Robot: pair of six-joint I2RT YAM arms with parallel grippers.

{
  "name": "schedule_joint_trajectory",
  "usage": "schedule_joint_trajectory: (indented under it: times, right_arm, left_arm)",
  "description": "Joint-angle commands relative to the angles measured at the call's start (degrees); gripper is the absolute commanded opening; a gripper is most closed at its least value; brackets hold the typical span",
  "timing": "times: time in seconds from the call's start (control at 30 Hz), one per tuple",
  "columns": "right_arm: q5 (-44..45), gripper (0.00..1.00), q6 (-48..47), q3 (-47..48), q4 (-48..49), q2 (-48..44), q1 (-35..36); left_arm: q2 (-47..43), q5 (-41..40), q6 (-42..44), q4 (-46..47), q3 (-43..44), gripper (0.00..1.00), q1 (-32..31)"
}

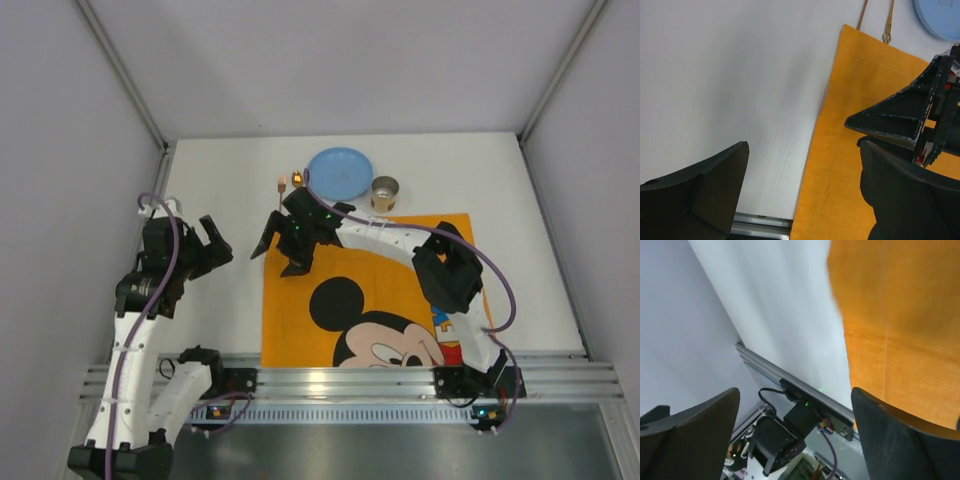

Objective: Set the dinner table for one person

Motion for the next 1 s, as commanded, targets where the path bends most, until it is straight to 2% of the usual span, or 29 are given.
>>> schedule_joint_trajectory:
  times: [0.0,0.17,0.27,0.37,0.43,0.5,0.67,0.73,0.83,0.97]
  right_arm:
    - [-3.82,1.0,-1.7,3.9,0.66,-0.47,1.76]
    - [-3.74,1.0,-11.71,3.73,-4.41,-6.0,0.36]
    - [-0.24,1.0,-20.5,3.03,-10.74,-11.53,-1.05]
    - [5.39,1.0,-26.92,-1.97,-16.38,-18.73,-4.03]
    - [6.72,1.0,-30.16,-7.76,-17.0,-24.16,-7.72]
    - [6.72,1.0,-32.2,-13.56,-16.91,-27.44,-12.01]
    - [7.34,1.0,-37.04,-23.32,-17.53,-36.32,-20.29]
    - [6.98,1.0,-38.7,-24.74,-17.53,-38.16,-23.11]
    - [5.4,1.0,-39.68,-26.24,-17.7,-38.7,-26.01]
    - [3.65,1.0,-39.59,-26.68,-17.62,-37.65,-28.38]
  left_arm:
    - [2.74,-0.71,0.84,3.38,1.42,0.98,-0.12]
    - [13.87,1.3,1.36,12.34,5.19,0.98,-0.12]
    - [20.74,3.41,2.59,17.79,9.5,0.96,-0.47]
    - [31.72,3.42,5.13,20.7,15.38,0.95,-2.92]
    - [40.6,1.58,6.98,21.06,21.16,0.87,-4.86]
    - [49.36,0.96,9.35,21.15,25.31,0.85,-7.32]
    - [65.3,-1.06,10.77,19.13,40.86,0.74,-10.31]
    - [71.53,-1.41,10.33,17.55,46.56,0.73,-10.4]
    - [76.38,-1.59,10.24,15.97,51.94,0.72,-10.49]
    - [83.06,-1.94,10.5,14.12,56.17,0.68,-10.93]
